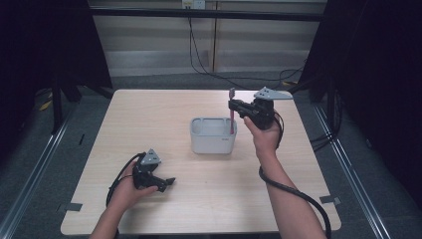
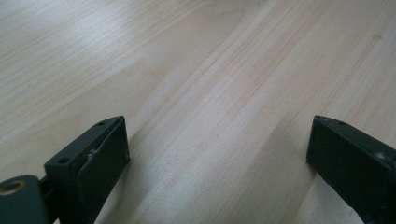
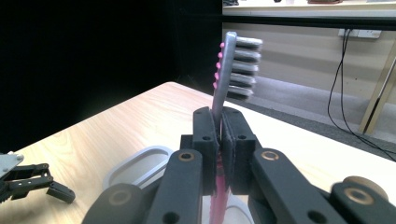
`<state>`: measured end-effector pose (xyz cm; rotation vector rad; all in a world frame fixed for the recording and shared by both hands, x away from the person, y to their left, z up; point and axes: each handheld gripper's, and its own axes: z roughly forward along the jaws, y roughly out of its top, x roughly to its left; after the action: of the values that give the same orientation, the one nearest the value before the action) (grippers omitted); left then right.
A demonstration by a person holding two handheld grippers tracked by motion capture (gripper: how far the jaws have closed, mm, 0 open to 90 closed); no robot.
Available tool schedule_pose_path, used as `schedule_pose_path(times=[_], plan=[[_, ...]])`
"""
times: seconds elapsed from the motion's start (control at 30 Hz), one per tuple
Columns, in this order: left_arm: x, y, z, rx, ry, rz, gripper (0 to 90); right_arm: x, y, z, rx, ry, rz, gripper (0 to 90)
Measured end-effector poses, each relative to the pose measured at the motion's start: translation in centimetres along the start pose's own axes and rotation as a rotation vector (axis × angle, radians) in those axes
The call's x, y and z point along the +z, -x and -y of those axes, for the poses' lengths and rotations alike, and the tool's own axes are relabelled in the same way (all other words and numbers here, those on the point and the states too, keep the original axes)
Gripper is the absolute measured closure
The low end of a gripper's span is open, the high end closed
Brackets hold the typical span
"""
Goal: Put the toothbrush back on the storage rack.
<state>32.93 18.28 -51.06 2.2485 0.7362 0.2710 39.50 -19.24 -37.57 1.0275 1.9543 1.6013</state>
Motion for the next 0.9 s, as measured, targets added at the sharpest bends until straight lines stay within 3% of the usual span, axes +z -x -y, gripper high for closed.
schedule_pose_path(times=[0.9], plan=[[0.0,0.0,0.0,0.000,0.000,-0.002,5.4,0.0,0.0,1.9,0.012,-0.018,-0.005,85.3]])
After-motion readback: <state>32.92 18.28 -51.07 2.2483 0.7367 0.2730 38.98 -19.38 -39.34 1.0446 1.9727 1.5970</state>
